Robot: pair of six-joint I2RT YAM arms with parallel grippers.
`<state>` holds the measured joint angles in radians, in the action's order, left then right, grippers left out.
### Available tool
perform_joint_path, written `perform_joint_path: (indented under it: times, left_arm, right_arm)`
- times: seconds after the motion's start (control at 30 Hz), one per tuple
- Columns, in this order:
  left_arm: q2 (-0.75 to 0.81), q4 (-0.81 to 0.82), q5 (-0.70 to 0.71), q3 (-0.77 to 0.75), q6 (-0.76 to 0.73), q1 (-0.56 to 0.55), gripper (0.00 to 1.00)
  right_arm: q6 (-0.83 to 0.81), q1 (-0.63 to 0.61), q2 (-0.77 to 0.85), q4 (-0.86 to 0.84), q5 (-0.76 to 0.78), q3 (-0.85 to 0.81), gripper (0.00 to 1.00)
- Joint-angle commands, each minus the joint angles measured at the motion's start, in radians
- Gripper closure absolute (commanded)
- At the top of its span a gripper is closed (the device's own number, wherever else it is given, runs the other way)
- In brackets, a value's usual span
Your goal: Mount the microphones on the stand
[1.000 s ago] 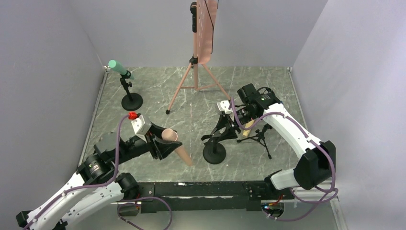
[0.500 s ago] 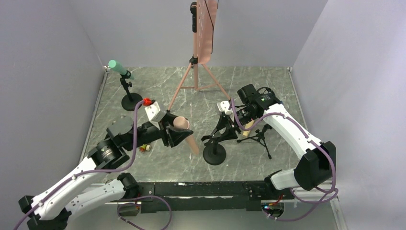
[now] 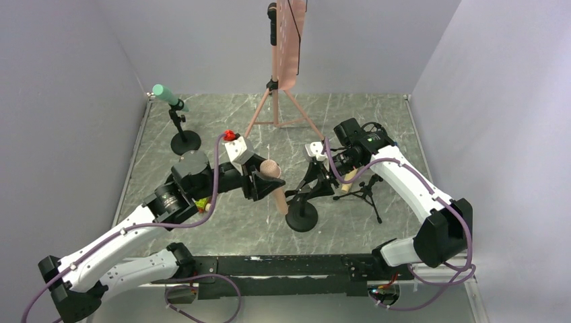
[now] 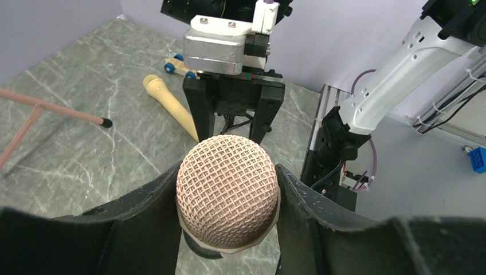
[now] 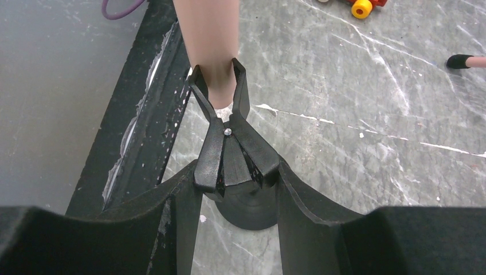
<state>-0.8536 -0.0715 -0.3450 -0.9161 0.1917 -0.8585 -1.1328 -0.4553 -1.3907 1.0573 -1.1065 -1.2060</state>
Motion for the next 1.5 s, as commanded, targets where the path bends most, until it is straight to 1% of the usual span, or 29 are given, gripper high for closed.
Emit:
perform_joint_path:
  times: [0.0,0.17,0.3,0.37,0.4,0.43,0.5,0.53,0.57,0.6,0.73,0.83,0.9,1.03,1.2,1.27,1.33,1.47]
  left_arm:
    - [-0.01,0.125,-0.068,-0.032,0.001,0.002,1.0]
    - [-0.013,0.21,-0.109,0.022,0.021,0.002,1.0]
    - [-0.027,0.222,-0.114,0.045,0.013,0.002,1.0]
    - [-0.031,0.221,-0.109,0.053,0.008,0.003,1.0]
    - [-0.03,0.217,-0.105,0.056,0.004,0.002,1.0]
    - [-0.029,0.212,-0.103,0.057,0.001,0.003,1.0]
    - [-0.022,0.2,-0.099,0.059,-0.005,0.003,1.0]
    - [-0.016,0.196,-0.098,0.06,-0.006,0.002,1.0]
    - [-0.008,0.188,-0.094,0.061,-0.009,0.001,1.0]
    - [0.0,0.181,-0.09,0.063,-0.013,0.002,1.0]
    - [0.031,0.158,-0.083,0.07,-0.021,0.002,1.0]
    - [0.044,0.153,-0.087,0.081,-0.016,0.002,1.0]
    - [0.049,0.147,-0.089,0.085,-0.014,0.002,1.0]
    - [0.054,0.136,-0.089,0.087,-0.014,0.002,1.0]
    - [0.068,0.124,-0.084,0.091,-0.016,0.002,1.0]
    - [0.07,0.119,-0.083,0.092,-0.019,0.002,1.0]
    - [0.066,0.117,-0.083,0.09,-0.022,0.003,1.0]
    - [0.057,0.113,-0.08,0.079,-0.03,0.002,1.0]
  right_arm:
    - [-0.011,-0.005,0.028,0.007,-0.048,-0.009,0.8]
    - [-0.015,-0.007,0.025,0.011,-0.055,-0.008,0.82]
    - [-0.021,-0.008,0.023,0.025,-0.055,-0.016,0.83]
    - [-0.015,-0.008,0.025,0.023,-0.055,-0.016,0.81]
    - [-0.014,-0.008,0.027,0.02,-0.055,-0.014,0.77]
    - [-0.017,-0.008,0.027,0.023,-0.055,-0.012,0.7]
    - [-0.014,-0.008,0.031,0.02,-0.056,-0.01,0.53]
    - [-0.018,-0.008,0.029,0.023,-0.059,-0.011,0.46]
    - [-0.022,-0.008,0.03,0.025,-0.06,-0.012,0.4]
    - [-0.025,-0.008,0.029,0.027,-0.061,-0.012,0.35]
    - [-0.031,-0.008,0.027,0.031,-0.063,-0.015,0.23]
    - [-0.027,-0.008,0.03,0.028,-0.067,-0.017,0.18]
    - [-0.025,-0.007,0.033,0.026,-0.068,-0.02,0.17]
    - [-0.013,-0.005,0.033,0.02,-0.07,-0.033,0.17]
    - [-0.014,0.004,0.031,0.022,-0.069,-0.041,0.21]
    - [-0.022,0.004,0.029,0.03,-0.068,-0.045,0.25]
    - [-0.026,0.004,0.025,0.038,-0.066,-0.048,0.32]
    - [-0.045,0.005,0.015,0.058,-0.064,-0.056,0.51]
